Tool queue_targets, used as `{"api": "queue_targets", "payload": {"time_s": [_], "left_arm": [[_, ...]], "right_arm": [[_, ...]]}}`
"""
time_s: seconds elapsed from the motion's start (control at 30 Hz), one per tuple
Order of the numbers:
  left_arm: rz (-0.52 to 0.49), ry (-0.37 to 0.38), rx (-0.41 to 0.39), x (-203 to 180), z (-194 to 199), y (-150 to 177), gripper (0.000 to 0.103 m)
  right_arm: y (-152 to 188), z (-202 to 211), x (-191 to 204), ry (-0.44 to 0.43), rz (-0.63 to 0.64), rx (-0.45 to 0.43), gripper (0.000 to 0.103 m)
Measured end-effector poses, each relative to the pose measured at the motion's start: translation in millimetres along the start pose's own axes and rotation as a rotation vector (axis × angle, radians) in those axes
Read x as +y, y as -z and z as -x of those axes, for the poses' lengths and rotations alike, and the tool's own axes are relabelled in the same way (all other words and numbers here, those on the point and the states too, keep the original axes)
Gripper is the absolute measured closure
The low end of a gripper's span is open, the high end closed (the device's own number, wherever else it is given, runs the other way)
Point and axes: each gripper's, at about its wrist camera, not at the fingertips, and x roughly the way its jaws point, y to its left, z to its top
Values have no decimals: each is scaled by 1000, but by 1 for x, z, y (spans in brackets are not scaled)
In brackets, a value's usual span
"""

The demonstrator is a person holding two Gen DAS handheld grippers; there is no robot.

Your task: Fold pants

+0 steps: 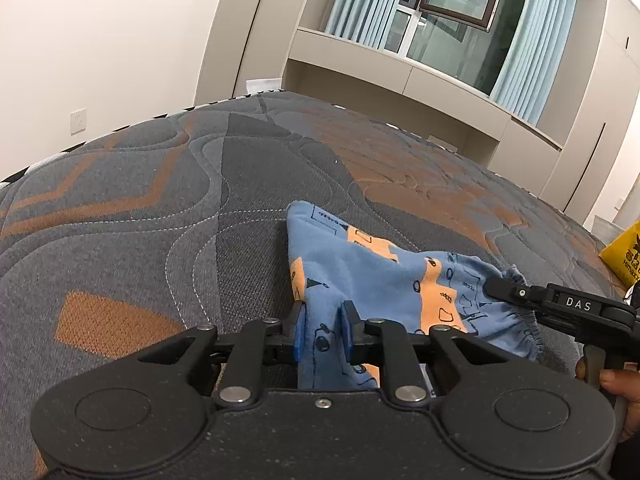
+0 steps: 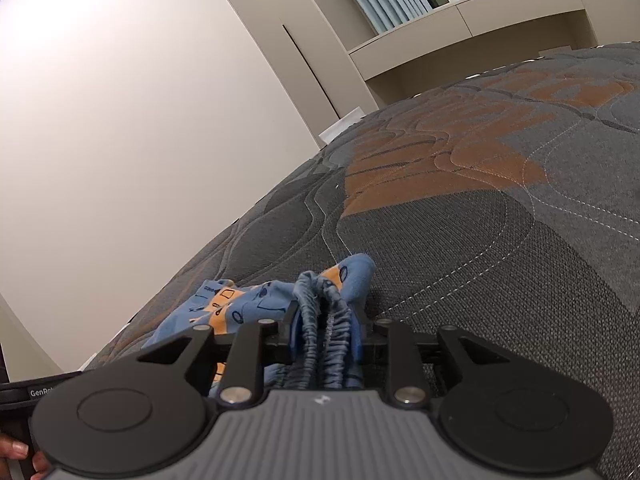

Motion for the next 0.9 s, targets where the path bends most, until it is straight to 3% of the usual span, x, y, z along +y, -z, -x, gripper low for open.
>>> {"api": "queue_targets", "payload": {"time_s": [0.2, 0.3, 0.43, 0.57, 0.63, 0.9], "left_arm": [[4, -18, 11, 0, -1, 1, 72], [18, -24, 19, 1, 0, 2, 59], [26, -51, 12, 1, 6, 5, 31], [43, -77, -27, 1, 22, 10, 8], [53, -100, -48, 0, 32, 14, 1], [75, -155, -70, -1, 72, 34, 1]], "right_arm": [[1, -1, 0, 15, -1, -1, 61], [2, -1, 0, 15, -5, -4, 44], [2, 3, -2, 28, -8, -26, 17], [3, 14, 3, 38, 12, -64, 2], [6, 20, 10, 48, 36, -78, 0], [25, 57, 44, 62, 116, -77, 0]]}}
